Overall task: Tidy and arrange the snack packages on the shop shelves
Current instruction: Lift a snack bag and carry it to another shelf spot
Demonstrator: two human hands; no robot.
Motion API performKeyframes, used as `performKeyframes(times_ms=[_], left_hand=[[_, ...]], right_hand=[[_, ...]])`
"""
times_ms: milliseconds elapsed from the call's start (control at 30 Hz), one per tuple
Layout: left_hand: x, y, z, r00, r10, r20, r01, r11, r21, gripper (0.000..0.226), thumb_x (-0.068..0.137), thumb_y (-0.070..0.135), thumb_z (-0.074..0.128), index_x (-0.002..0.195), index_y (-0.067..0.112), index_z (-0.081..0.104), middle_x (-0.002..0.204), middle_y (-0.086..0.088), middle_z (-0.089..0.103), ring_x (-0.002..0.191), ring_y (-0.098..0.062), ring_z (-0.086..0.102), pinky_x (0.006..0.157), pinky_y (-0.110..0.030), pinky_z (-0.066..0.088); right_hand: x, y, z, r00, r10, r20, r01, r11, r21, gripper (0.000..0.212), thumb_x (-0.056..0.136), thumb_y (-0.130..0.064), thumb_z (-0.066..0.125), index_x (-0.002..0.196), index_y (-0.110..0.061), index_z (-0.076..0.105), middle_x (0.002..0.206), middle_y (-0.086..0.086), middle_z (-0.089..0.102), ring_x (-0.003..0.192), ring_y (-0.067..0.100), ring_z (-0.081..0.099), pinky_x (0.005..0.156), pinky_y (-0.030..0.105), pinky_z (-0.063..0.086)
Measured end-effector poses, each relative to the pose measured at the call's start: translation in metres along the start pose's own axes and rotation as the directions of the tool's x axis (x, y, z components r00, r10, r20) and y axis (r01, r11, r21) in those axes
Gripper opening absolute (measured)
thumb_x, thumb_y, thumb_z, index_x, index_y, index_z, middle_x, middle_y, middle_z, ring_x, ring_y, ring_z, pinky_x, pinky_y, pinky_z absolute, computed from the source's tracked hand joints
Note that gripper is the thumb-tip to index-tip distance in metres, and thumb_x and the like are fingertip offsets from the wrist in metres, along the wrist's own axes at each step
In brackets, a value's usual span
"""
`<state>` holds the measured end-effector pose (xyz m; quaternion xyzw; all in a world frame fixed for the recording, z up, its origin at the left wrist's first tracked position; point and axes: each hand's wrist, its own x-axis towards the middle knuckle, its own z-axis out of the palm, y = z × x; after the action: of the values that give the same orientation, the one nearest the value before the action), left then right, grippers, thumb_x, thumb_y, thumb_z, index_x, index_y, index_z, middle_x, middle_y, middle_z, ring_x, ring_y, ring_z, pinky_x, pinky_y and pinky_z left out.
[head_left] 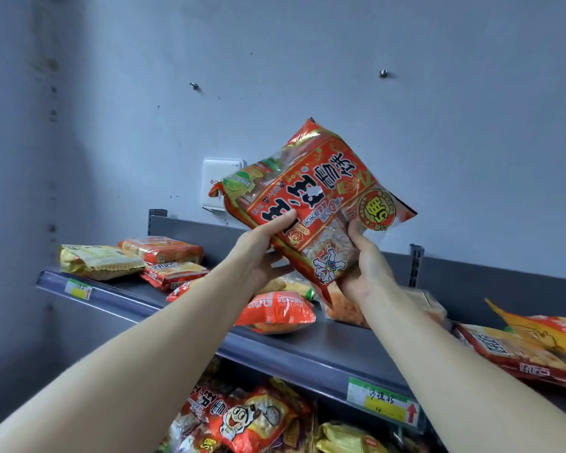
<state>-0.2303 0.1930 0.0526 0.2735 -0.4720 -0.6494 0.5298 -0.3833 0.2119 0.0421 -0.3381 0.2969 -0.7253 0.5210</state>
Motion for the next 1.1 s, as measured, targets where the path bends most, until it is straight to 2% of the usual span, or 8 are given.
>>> performKeyframes(times_ms=[200,300,367,567,733,833,900,1100], left_hand=[[0.011,0.032,-0.057,0.965,0.195,-0.178,-0.18,0.979,0.093,0.051,0.075,0.029,0.078,0.118,0.012,0.059,0.092,-0.002,0.073,0.087,-0.02,0.068,0.078,-0.038,0.053],[0.019,0.059,-0.101,0.949,0.245,-0.2,-0.211,0.961,0.177,0.056,0.072,0.032,0.08,0.12,0.013,0.058,0.092,-0.004,0.075,0.081,-0.022,0.071,0.066,-0.035,0.054],[0.022,0.079,-0.13,0.948,0.269,-0.169,-0.23,0.949,0.215,0.054,0.073,0.026,0.08,0.119,0.011,0.057,0.093,-0.01,0.075,0.076,-0.024,0.073,0.062,-0.036,0.057],[0.029,0.13,-0.201,0.948,0.317,-0.041,-0.251,0.819,0.516,0.026,0.078,0.021,0.075,0.1,0.017,0.061,0.08,-0.005,0.075,0.066,-0.02,0.072,0.063,-0.031,0.057],[0.041,0.166,-0.246,0.95,0.295,0.098,-0.29,0.728,0.621,0.027,0.08,0.018,0.074,0.102,0.017,0.059,0.087,-0.008,0.075,0.069,-0.021,0.072,0.062,-0.031,0.058],[0.049,0.177,-0.264,0.939,0.298,0.169,-0.337,0.707,0.622,0.028,0.081,0.015,0.072,0.106,0.017,0.06,0.091,-0.009,0.075,0.071,-0.022,0.072,0.062,-0.031,0.058],[0.056,0.181,-0.273,0.933,0.307,0.186,-0.356,0.724,0.591,0.029,0.08,0.013,0.073,0.106,0.017,0.06,0.094,-0.009,0.074,0.071,-0.021,0.072,0.061,-0.031,0.058],[0.09,0.184,-0.296,0.774,0.633,0.025,-0.437,0.505,0.744,0.062,0.074,0.037,0.08,0.13,0.024,0.057,0.122,0.006,0.059,0.11,-0.007,0.055,0.09,-0.028,0.045]], right_hand=[[0.017,0.012,0.023,0.985,-0.107,-0.135,0.095,0.991,-0.091,0.056,0.074,-0.024,0.08,0.123,-0.008,0.057,0.093,0.002,0.069,0.078,0.013,0.059,0.081,0.03,0.049],[0.031,0.03,0.033,0.954,-0.205,-0.218,0.109,0.916,-0.386,0.11,0.066,-0.039,0.085,0.151,-0.022,0.017,0.149,0.006,0.038,0.131,0.025,0.043,0.107,0.046,0.035],[0.036,0.044,0.048,0.92,-0.355,-0.168,0.212,0.81,-0.546,0.114,0.069,-0.041,0.083,0.153,-0.026,0.008,0.16,0.0,0.015,0.145,0.022,0.022,0.114,0.045,0.025],[0.067,0.075,0.118,0.822,-0.517,0.239,0.443,0.315,-0.84,0.13,0.047,-0.065,0.074,0.153,-0.028,0.009,0.162,0.0,-0.005,0.148,0.015,-0.005,0.121,0.045,0.005],[0.083,0.082,0.169,0.665,-0.51,0.546,0.46,-0.296,-0.837,0.132,0.042,-0.079,0.066,0.152,-0.021,0.021,0.161,0.008,0.005,0.149,0.024,-0.002,0.116,0.05,-0.007],[0.087,0.091,0.196,0.751,-0.443,0.491,0.465,-0.175,-0.868,0.115,0.055,-0.056,0.084,0.147,-0.015,0.031,0.144,0.008,0.047,0.135,0.026,0.04,0.115,0.044,0.019],[0.094,0.097,0.206,0.76,-0.439,0.478,0.478,-0.12,-0.87,0.08,0.058,-0.045,0.087,0.126,-0.018,0.055,0.122,0.004,0.063,0.109,0.025,0.059,0.093,0.035,0.043],[0.12,0.12,0.215,0.71,-0.625,0.324,0.422,0.01,-0.906,0.027,0.074,-0.037,0.079,0.087,-0.024,0.06,0.091,-0.005,0.063,0.083,0.017,0.056,0.069,0.03,0.043]])
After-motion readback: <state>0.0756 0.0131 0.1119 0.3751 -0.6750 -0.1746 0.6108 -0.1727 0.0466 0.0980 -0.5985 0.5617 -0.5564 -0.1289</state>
